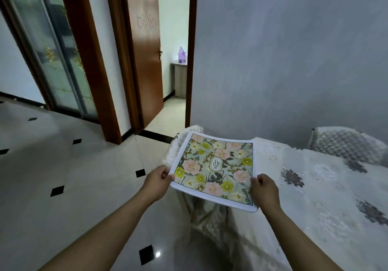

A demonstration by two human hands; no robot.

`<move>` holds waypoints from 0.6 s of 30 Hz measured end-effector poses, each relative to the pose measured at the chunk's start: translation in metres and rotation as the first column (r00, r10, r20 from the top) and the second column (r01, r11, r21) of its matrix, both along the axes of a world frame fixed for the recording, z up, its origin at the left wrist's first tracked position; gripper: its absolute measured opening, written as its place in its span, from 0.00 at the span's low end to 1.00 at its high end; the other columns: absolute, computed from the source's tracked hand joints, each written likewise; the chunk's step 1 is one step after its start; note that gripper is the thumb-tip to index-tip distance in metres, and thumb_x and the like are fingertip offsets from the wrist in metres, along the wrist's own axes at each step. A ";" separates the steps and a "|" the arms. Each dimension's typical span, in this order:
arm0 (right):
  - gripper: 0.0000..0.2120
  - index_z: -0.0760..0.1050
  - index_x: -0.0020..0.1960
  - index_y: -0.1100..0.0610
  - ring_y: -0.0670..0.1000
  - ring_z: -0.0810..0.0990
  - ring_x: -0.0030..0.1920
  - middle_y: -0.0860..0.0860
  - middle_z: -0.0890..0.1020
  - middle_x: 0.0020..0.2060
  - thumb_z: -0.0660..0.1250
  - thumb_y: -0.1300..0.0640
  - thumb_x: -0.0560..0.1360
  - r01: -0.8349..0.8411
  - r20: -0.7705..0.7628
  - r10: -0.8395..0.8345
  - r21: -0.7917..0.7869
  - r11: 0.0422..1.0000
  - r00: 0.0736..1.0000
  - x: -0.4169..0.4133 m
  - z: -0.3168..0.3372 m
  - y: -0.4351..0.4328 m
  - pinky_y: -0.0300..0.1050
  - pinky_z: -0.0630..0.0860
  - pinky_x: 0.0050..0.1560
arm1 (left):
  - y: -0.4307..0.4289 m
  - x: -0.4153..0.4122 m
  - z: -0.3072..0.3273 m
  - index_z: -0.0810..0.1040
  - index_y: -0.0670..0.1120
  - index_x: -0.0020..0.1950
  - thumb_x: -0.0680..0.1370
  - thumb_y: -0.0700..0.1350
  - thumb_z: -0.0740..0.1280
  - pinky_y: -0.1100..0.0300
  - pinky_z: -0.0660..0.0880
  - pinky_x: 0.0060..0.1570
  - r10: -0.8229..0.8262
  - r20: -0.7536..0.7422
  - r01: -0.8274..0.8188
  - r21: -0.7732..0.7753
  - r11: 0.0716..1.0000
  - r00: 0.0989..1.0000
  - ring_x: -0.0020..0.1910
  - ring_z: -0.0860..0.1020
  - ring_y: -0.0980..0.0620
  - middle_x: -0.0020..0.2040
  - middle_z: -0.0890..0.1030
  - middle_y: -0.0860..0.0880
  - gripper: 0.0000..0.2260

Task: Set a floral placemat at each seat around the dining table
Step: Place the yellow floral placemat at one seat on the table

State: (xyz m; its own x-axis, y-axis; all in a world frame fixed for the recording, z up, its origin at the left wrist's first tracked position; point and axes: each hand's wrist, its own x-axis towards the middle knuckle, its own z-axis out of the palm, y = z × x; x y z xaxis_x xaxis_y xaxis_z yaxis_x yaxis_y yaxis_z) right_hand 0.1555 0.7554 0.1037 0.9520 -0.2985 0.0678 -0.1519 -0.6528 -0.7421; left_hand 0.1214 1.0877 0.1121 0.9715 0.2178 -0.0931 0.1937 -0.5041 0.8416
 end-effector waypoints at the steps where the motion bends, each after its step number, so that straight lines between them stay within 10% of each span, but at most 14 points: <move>1: 0.17 0.67 0.35 0.65 0.59 0.73 0.33 0.61 0.74 0.31 0.61 0.56 0.78 0.015 -0.009 -0.015 0.010 1.000 1.000 0.016 -0.003 0.007 0.48 0.63 0.33 | 0.007 0.018 -0.001 0.76 0.45 0.44 0.78 0.46 0.66 0.58 0.74 0.37 -0.007 -0.005 0.007 -0.009 1.000 1.000 0.41 0.80 0.46 0.42 0.82 0.44 0.06; 18: 0.11 0.72 0.38 0.56 0.54 0.78 0.36 0.52 0.78 0.33 0.61 0.55 0.79 0.221 -0.068 -0.215 0.082 0.972 0.974 0.289 -0.032 0.163 0.43 0.68 0.32 | 0.159 0.364 -0.032 0.73 0.49 0.42 0.79 0.47 0.66 0.60 0.70 0.34 -0.272 -0.059 0.278 0.123 0.953 0.960 0.39 0.77 0.53 0.41 0.80 0.50 0.07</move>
